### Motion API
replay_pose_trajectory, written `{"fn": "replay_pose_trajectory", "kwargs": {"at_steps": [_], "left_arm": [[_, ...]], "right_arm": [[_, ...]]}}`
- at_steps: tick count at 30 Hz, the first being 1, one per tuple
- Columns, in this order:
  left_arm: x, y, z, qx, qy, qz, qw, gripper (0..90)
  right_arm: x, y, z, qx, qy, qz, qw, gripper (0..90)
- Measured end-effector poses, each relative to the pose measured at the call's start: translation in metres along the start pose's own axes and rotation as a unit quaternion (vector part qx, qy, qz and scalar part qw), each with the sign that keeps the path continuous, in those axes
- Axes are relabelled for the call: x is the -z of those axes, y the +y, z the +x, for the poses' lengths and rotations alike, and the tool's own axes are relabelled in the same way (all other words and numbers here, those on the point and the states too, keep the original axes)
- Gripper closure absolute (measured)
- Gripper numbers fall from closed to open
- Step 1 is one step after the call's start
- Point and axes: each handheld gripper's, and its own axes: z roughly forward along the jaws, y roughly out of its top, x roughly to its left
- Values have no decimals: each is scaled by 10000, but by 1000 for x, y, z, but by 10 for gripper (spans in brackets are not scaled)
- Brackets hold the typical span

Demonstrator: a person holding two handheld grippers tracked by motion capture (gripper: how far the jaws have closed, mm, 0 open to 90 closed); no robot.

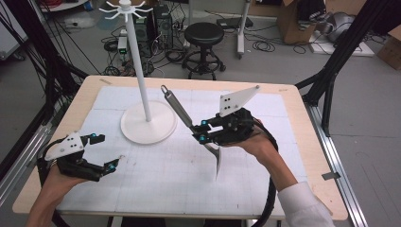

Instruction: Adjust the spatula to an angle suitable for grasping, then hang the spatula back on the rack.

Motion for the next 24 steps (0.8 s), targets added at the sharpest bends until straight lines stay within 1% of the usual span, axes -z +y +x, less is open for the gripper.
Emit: {"fn": "replay_pose_trajectory", "kwargs": {"at_steps": [3,7,8,12,14,15,18,19,20,23,24], "left_arm": [[1,0,0,5,-13,-42,10000,17],[2,0,1,-22,2,-1,10000,17],[2,0,1,-3,26,-14,10000,18],[3,2,0,31,-8,-78,10000,17],[4,4,-1,-17,-99,-106,9999,18],[4,6,-2,-26,-127,-98,9999,17],[4,11,-3,-48,-184,-105,9998,17],[5,13,-2,-62,-180,-76,9998,17],[5,15,-2,-69,-188,-50,9998,17],[9,26,0,-110,-337,-78,9993,17],[10,30,0,-114,-394,-123,9991,17]], "right_arm": [[-1,0,0,14,-6,10,10000,750],[-2,1,0,11,17,12,10000,750],[-2,1,0,10,16,21,10000,750],[-3,1,0,44,55,20,10000,750],[-3,1,1,20,103,20,9999,750],[-4,1,1,28,85,9,10000,749],[-5,1,1,75,109,4,9999,750],[-5,2,1,29,138,47,9999,750],[-5,2,1,50,156,18,9999,750],[-6,3,0,87,140,-64,9998,750],[-6,3,0,70,155,-74,9998,750]]}}
